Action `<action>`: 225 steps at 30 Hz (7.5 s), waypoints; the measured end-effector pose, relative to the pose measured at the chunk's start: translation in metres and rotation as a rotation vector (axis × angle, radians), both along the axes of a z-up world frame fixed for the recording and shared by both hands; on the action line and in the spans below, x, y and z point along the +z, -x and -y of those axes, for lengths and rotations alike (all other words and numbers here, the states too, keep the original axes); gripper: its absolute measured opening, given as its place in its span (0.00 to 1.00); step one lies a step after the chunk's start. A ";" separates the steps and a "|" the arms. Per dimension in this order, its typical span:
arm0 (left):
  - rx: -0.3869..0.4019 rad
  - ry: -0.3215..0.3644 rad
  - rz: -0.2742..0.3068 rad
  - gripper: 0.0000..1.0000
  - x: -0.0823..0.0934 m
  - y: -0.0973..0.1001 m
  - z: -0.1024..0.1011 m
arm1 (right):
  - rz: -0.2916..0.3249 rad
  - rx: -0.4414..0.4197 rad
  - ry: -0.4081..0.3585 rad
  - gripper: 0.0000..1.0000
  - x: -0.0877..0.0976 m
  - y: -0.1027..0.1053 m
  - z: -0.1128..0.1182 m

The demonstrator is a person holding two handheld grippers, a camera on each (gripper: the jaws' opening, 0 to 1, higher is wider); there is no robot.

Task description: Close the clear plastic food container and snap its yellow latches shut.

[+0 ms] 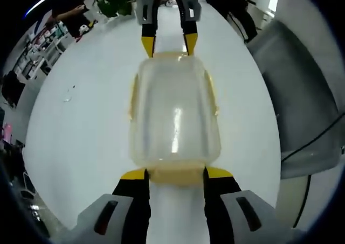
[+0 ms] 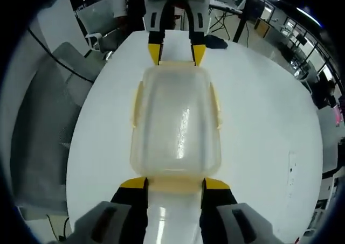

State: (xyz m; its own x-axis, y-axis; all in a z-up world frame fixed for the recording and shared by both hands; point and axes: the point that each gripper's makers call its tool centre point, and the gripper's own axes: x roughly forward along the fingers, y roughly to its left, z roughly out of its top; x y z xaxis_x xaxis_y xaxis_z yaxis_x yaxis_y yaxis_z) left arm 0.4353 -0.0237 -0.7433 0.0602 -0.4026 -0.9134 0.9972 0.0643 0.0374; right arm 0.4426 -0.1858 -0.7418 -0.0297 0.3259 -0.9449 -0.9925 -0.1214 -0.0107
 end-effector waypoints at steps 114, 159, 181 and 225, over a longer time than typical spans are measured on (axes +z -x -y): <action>-0.151 -0.042 -0.009 0.36 0.004 -0.022 0.229 | -0.011 -0.136 -0.010 0.35 0.005 0.002 0.228; 0.177 0.145 -0.134 0.56 0.023 -0.011 0.237 | -0.071 -0.371 -0.093 0.43 0.025 0.009 0.225; 0.819 0.344 -0.258 0.44 0.018 -0.022 0.234 | -0.111 -0.958 -0.206 0.46 0.016 0.003 0.220; 0.928 0.323 -0.300 0.39 0.003 -0.019 0.251 | -0.286 -1.209 -0.163 0.47 0.000 0.014 0.196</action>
State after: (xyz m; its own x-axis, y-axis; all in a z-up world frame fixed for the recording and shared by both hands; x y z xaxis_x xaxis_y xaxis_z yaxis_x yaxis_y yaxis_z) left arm 0.4545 -0.2751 -0.7402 0.2598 -0.5428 -0.7987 0.5147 0.7776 -0.3611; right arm 0.4282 -0.3822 -0.7413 0.1720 0.4001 -0.9002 -0.4371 0.8499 0.2943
